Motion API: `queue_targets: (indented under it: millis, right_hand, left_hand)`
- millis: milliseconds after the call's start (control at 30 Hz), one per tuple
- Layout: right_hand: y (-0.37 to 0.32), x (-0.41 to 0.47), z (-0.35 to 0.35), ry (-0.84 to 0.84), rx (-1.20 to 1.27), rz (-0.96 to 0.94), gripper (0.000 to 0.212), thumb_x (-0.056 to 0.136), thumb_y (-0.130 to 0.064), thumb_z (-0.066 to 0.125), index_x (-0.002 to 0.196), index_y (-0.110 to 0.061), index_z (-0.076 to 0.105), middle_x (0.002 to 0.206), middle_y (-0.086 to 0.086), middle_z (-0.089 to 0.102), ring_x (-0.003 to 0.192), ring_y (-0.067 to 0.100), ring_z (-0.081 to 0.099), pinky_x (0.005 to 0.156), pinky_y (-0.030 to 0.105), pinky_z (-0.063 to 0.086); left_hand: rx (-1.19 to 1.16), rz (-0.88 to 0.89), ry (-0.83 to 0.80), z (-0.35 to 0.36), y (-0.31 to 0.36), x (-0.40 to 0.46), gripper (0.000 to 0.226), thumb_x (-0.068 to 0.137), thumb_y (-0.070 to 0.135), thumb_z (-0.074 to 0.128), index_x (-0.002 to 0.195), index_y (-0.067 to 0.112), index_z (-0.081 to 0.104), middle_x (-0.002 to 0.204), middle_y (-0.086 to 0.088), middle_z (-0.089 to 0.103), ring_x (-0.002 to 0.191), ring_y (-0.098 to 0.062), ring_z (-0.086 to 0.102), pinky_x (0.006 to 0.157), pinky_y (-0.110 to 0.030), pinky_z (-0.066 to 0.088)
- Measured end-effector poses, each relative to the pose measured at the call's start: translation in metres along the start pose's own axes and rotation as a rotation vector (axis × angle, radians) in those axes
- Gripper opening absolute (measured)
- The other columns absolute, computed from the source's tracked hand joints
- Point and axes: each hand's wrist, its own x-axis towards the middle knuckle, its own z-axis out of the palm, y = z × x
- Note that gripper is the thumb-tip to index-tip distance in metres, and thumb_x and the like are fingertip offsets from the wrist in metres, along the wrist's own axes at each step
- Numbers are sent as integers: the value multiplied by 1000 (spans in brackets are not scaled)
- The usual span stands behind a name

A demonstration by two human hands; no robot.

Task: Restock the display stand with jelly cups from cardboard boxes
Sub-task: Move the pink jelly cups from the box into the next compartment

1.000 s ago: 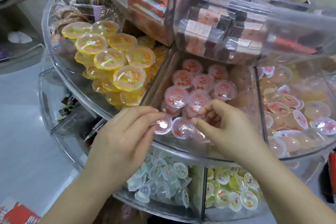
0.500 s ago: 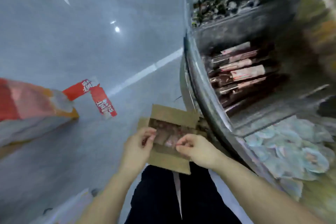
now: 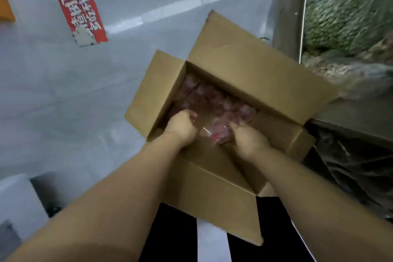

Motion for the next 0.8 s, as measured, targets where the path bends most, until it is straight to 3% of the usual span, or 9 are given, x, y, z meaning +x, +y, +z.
queue_targets:
  millis: [167, 300, 367, 400, 433, 467, 567, 733, 800]
  right_hand:
    - [0, 65, 35, 32, -332, -262, 66, 87, -29, 57, 144, -22, 23, 149, 7, 27, 135, 26, 24, 110, 38, 23]
    - [8, 71, 42, 194, -335, -243, 39, 92, -21, 46, 130, -14, 42, 139, 9, 41, 130, 26, 31, 107, 37, 24]
    - [13, 64, 42, 308, -244, -212, 35, 91, -15, 39, 125, -13, 48, 133, 9, 46, 127, 26, 34, 104, 36, 27]
    - [15, 59, 43, 332, -234, -217, 34, 91, -15, 38, 123, -14, 49, 131, 10, 46, 126, 27, 34, 103, 37, 28]
    - [16, 55, 46, 328, -247, -239, 34, 92, -16, 36, 123, -15, 50, 132, 10, 44, 126, 28, 32, 102, 38, 28]
    - [15, 53, 49, 300, -277, -273, 36, 93, -17, 31, 124, -15, 49, 134, 11, 41, 127, 29, 30, 103, 39, 27]
    - [13, 61, 62, 167, -377, -339, 42, 96, -18, 21, 134, -11, 40, 145, 13, 31, 136, 29, 22, 108, 41, 20]
    - [23, 81, 60, 233, -306, -326, 34, 92, -24, 45, 124, -16, 46, 133, 8, 46, 127, 25, 32, 99, 36, 25]
    - [23, 73, 50, 264, -111, -246, 45, 81, -26, 63, 122, -16, 46, 126, 8, 51, 122, 25, 40, 95, 33, 30]
  left_hand:
    - [327, -67, -295, 46, -9, 64, 42, 84, 23, 67, 121, 5, 57, 127, -14, 58, 116, -27, 54, 93, -28, 42]
    - [379, -45, -396, 64, -10, 91, 48, 90, 13, 58, 136, 6, 42, 140, -13, 47, 127, -29, 45, 98, -30, 38]
    - [442, 73, -462, 69, -11, 99, 50, 93, 5, 52, 140, 5, 36, 144, -14, 41, 130, -29, 41, 88, -19, 41]
    - [500, 141, -498, 73, -9, 100, 49, 94, 1, 47, 141, 3, 33, 145, -16, 39, 131, -29, 39, 75, -10, 44]
    - [545, 189, -491, 76, -8, 100, 48, 95, -1, 44, 141, 1, 31, 145, -17, 38, 132, -29, 39, 64, -5, 45]
    - [565, 183, -479, 79, -11, 102, 49, 94, -1, 47, 141, 2, 32, 144, -17, 41, 130, -28, 41, 65, -5, 46]
    - [544, 74, -386, 84, -21, 108, 65, 79, 7, 70, 136, 11, 40, 133, -10, 54, 119, -24, 53, 88, -22, 42]
    - [392, 70, -251, 72, -30, 111, 69, 71, 16, 79, 130, 15, 45, 126, -8, 58, 112, -23, 56, 77, -20, 38]
    - [335, 72, -207, 66, -28, 99, 69, 70, 23, 80, 129, 16, 45, 121, -8, 59, 109, -25, 57, 79, -23, 41]
